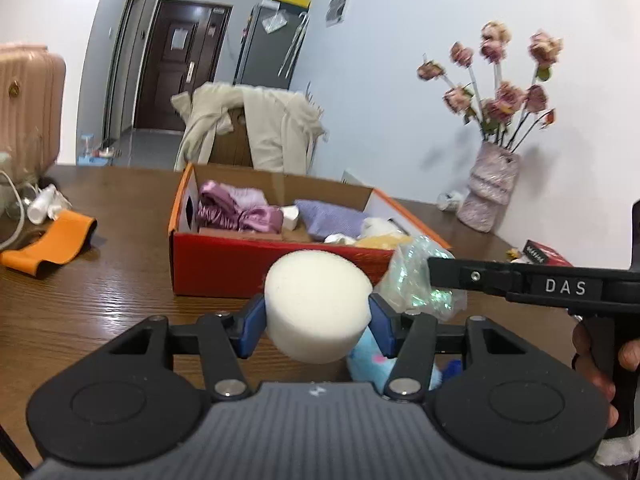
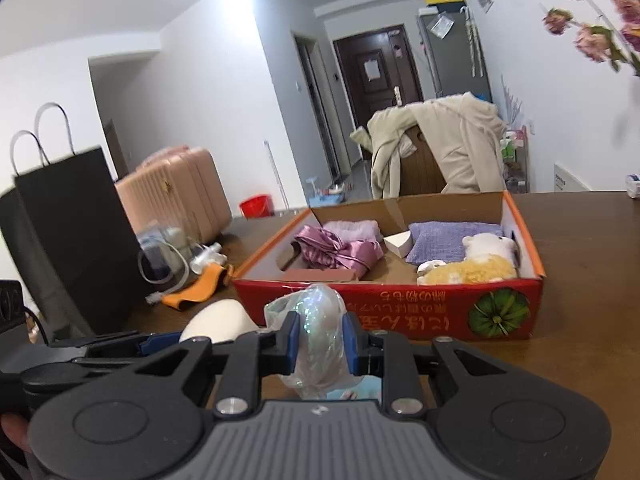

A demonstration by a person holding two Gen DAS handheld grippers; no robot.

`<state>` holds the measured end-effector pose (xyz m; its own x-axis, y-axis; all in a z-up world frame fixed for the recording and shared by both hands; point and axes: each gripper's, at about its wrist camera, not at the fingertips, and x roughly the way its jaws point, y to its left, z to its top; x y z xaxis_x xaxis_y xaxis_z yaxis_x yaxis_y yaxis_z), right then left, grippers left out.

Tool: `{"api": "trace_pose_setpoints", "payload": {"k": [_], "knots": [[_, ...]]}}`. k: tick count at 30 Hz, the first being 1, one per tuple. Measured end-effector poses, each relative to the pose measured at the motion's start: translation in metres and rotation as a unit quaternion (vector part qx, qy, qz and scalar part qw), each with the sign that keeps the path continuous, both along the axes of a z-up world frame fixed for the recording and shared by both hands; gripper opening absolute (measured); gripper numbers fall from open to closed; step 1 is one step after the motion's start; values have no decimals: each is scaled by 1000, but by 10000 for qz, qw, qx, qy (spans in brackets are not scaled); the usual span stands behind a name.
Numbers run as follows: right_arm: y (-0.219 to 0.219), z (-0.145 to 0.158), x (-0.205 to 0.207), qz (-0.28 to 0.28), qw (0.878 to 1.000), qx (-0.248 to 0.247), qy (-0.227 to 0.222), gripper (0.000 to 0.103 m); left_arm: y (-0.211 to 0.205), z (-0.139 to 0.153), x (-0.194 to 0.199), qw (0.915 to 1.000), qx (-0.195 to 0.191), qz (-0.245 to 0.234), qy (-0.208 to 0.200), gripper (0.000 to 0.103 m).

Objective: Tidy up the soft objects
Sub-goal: 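Carry the foam cylinder and iridescent ball into the box and release both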

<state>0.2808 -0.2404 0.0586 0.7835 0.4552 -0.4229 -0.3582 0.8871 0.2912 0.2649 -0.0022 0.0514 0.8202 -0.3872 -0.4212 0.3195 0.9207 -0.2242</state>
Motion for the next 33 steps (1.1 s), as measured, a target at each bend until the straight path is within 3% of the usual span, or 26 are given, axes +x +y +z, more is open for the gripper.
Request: {"api": "trace_pose_setpoints", "payload": {"k": [9,15,19,22,28,33], "knots": [[-8,10,-51,-74,9998,99,-128,22,-1,17,-41,9995,-5,1,-304,55],[-12,22,-38,0,9996,-99,-265,22,7,41,-7,9989,-63,-321,-349,55],[-19,43,10,113,9987,-307,-394,22,10,69,58,9993,-8,-338,-183,56],[-24,54,67,156,9991,-283,-271,22,-2,73,109,9995,87,-283,-67,56],[-23,42,174,176,9993,-183,260,22,-43,32,168,9969,142,-593,500,57],[-6,10,229,170,9977,-313,580,22,-54,-4,200,9949,380,-493,797,58]]}}
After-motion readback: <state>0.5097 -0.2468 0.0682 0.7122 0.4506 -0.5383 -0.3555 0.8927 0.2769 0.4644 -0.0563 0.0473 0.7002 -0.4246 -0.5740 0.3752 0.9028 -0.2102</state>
